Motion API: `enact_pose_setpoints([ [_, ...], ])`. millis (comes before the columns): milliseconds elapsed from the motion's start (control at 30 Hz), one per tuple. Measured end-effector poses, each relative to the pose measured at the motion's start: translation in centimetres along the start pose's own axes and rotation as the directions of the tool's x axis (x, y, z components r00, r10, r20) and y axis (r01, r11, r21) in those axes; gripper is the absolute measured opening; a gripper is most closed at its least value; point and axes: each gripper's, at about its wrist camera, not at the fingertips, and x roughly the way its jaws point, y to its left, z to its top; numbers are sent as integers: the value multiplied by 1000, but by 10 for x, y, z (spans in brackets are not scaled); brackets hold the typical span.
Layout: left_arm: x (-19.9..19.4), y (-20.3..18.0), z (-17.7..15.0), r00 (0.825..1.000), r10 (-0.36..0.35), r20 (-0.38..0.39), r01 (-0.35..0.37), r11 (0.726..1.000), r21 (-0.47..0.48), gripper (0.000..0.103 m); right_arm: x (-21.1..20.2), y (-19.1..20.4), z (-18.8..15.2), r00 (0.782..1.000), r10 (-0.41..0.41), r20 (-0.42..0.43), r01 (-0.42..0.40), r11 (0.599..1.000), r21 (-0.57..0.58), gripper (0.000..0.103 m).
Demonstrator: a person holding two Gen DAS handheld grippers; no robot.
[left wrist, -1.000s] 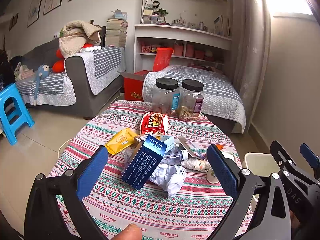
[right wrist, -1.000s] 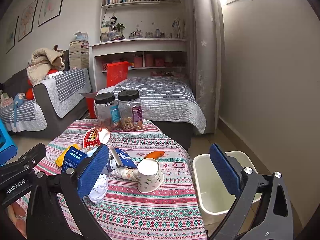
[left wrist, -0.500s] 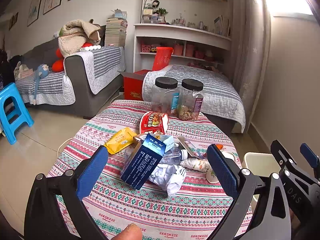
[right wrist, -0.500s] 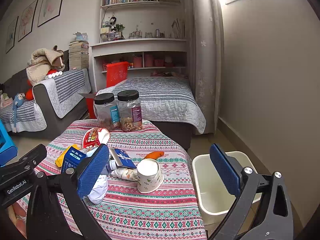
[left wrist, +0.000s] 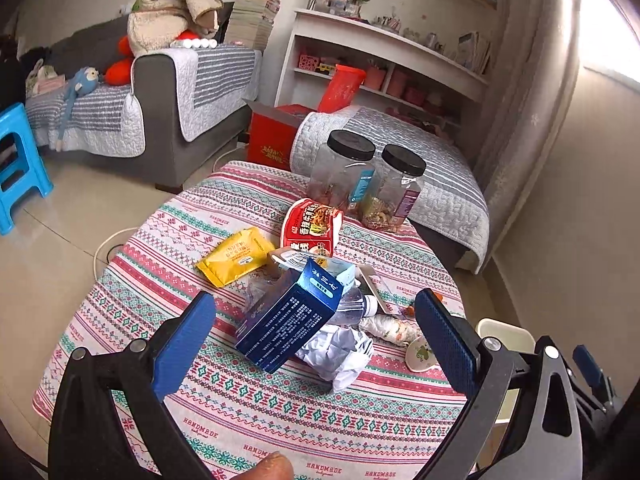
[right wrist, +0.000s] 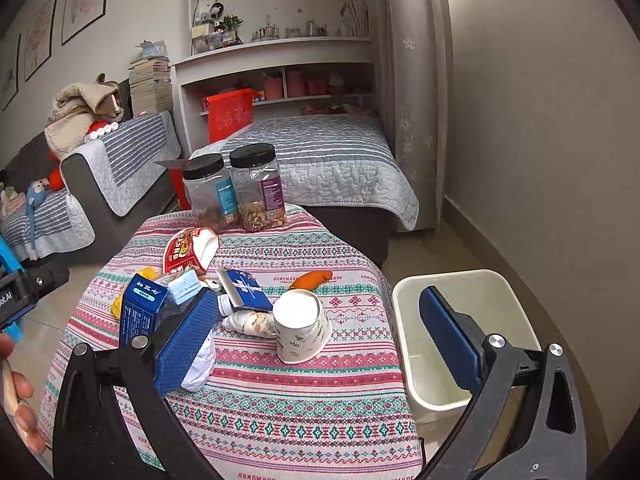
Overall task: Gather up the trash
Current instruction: 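Grasp the blue box with the left tool while the right tool grasps crumpled paper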
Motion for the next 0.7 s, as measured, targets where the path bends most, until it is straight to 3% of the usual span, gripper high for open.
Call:
enact_pose_setpoints([
  [100,23,18,9,992,-67,-106,63,997,-41,97,16,-4,-1,997,9,-77,-8,1000,5,96],
  [200,52,24,3,975,15,-223,-9,1000,27,97,30,-5,-3,990,28,-142,-27,1000,7,96],
  [267,73,21,-7,950,99,-295,-62,989,131,97,37,-6,-5,983,43,-180,-42,999,9,96],
  [400,103,8,-26,923,197,-330,-106,956,275,97,50,4,-14,969,58,-239,-68,997,-34,96],
  [700,149,-6,-39,902,282,-327,-130,899,417,93,75,30,-40,940,76,-333,-131,981,-146,96],
])
